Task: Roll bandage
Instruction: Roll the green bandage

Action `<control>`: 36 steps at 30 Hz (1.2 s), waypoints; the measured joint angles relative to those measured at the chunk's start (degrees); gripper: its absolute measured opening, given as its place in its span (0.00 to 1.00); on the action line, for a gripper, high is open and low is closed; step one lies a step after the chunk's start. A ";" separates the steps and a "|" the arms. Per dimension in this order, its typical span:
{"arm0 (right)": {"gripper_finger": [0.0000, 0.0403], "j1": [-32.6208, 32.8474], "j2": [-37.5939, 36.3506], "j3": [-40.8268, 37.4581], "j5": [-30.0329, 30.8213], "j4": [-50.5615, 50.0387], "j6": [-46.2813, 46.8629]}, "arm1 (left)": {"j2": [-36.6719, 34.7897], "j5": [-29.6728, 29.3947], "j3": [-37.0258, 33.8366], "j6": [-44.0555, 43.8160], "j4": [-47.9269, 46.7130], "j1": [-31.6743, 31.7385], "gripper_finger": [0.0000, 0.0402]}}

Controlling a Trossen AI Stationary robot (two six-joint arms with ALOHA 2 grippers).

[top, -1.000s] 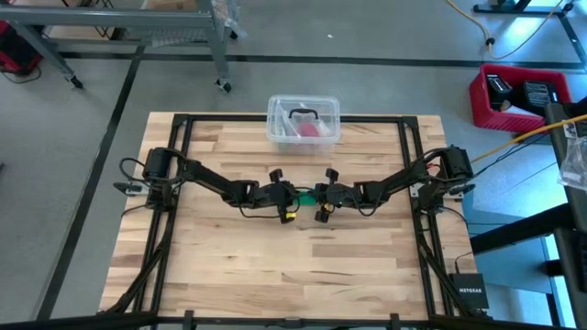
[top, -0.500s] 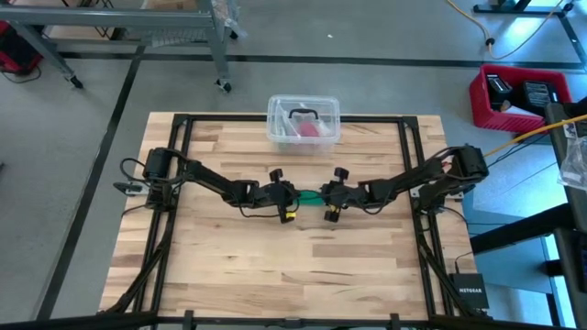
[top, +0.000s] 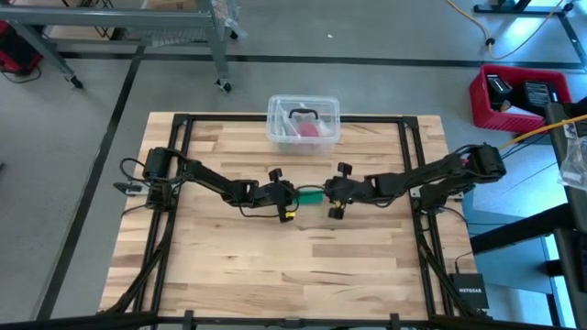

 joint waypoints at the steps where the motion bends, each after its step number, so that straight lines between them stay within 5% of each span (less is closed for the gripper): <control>1: 0.25 0.00 -0.79 0.55 -1.87 0.54 -0.02 | 0.02 0.00 0.00 -0.04 0.02 0.00 0.10; 6: 0.25 0.04 0.63 0.71 -10.17 10.97 -1.26 | 0.02 0.07 0.01 -0.08 0.07 0.00 0.10; 18: 0.25 -1.37 10.90 0.77 -3.68 22.38 -3.17 | 0.04 0.22 -0.02 -0.07 1.60 -0.07 0.10; 30: 0.25 -4.89 9.94 0.75 -2.16 13.95 -4.34 | 0.04 0.28 0.00 1.05 1.83 -0.07 0.10; 36: 0.25 -3.21 8.43 2.11 -12.09 18.43 -3.95 | 0.04 0.28 0.00 0.97 1.90 -0.05 0.10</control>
